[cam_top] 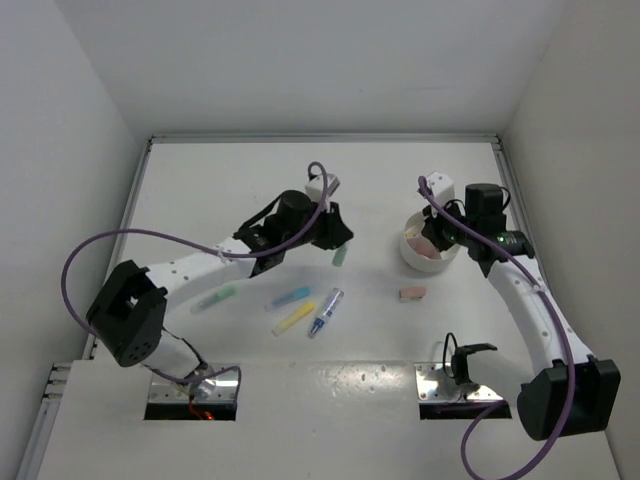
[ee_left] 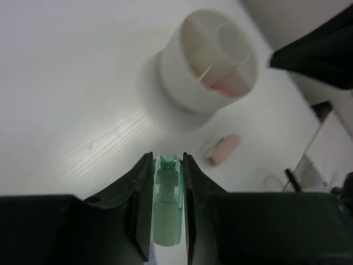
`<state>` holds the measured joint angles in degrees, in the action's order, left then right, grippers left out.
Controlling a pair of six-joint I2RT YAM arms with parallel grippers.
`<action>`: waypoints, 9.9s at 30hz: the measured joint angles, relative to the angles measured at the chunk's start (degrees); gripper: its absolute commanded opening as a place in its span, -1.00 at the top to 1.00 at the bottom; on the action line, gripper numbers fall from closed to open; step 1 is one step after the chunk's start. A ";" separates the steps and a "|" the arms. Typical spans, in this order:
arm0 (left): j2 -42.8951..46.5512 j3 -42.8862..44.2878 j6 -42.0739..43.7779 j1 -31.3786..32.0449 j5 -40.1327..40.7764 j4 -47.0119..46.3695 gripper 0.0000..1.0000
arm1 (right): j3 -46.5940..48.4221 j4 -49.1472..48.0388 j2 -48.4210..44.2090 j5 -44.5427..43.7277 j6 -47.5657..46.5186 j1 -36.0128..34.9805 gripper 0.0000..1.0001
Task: Sort the stationery into containers
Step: Place the stationery in the storage box, then pick up the pen from the center of the board, then place the pen in the storage box.
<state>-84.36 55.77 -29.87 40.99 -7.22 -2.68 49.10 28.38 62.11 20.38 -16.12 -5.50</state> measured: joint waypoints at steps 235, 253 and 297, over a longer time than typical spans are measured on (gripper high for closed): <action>30.58 -8.37 -1.84 -7.54 21.38 31.93 0.18 | -19.26 -76.46 16.92 -49.66 13.44 -5.88 1.00; 30.58 -8.37 -1.84 -7.54 21.38 31.74 0.18 | -21.16 -79.56 22.36 -45.46 21.77 -2.86 0.86; 30.62 -8.37 -0.74 -7.54 23.10 31.76 0.18 | -19.91 -79.60 13.86 -32.17 23.74 -0.07 -0.34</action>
<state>-53.74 47.40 -30.61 33.45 15.88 29.08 29.19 -51.22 75.96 -11.79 7.62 -5.56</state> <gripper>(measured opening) 0.406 0.701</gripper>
